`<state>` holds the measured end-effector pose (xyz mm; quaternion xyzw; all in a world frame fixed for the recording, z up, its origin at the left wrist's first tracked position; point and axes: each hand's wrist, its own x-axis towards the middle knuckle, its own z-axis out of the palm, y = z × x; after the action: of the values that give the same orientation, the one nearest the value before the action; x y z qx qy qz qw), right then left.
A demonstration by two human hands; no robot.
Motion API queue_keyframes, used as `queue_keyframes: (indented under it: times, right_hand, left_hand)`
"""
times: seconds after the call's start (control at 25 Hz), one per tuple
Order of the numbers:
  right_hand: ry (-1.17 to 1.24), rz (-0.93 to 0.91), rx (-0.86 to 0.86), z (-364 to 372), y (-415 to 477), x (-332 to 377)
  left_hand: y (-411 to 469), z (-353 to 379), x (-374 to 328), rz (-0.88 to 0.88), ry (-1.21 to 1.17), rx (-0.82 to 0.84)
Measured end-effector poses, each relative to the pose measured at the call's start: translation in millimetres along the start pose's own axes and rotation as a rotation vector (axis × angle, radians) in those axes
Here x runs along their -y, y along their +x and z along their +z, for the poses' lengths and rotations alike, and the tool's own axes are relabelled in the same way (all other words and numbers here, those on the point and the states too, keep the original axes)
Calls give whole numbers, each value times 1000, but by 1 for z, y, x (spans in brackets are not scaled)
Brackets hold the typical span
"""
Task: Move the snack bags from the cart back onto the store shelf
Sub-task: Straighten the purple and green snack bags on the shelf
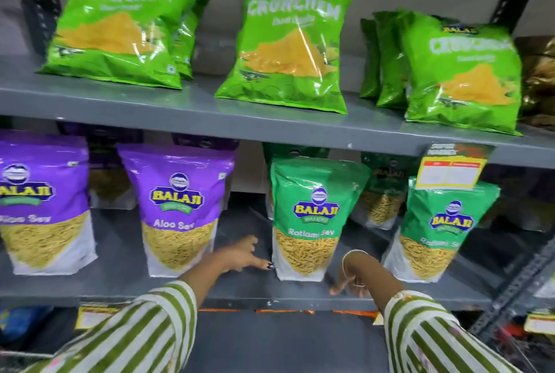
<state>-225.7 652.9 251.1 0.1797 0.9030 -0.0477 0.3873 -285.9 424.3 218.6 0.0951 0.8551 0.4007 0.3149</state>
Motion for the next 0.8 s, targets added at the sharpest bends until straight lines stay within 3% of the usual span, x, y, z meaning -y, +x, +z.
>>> queue_keyframes:
  times: [0.04,0.12,0.2,0.28,0.4,0.64,0.72,0.8]
  right_hand:
    - [106,-68,-156,1,10,-13]
    - [538,-274,-370,7,28,-25]
    - [888,-390,-459,11,35,-24]
    - [1043,-487,-447,14,34,-16]
    - [1100,-560,-427,15,34,-9]
    - [1104,-584,-413,14,29,-10]
    - [1075,-580,-401,15,27,-13]
    - [997,-531,-389,14,29,-22]
  left_hand:
    - [9,15,-3,60,-59,-38]
    - [24,36,-8,161,-134,-103]
    - [33,46,-10,202,-188,-185]
    - [39,49,-11,200,-188,-261]
    - [41,48,-12,190,-113,-350]
    - [34,47,-15,179,-84,-360]
    - [28,47,-19,178,-77,-324]
    - [27,42,-24,60,45,-204]
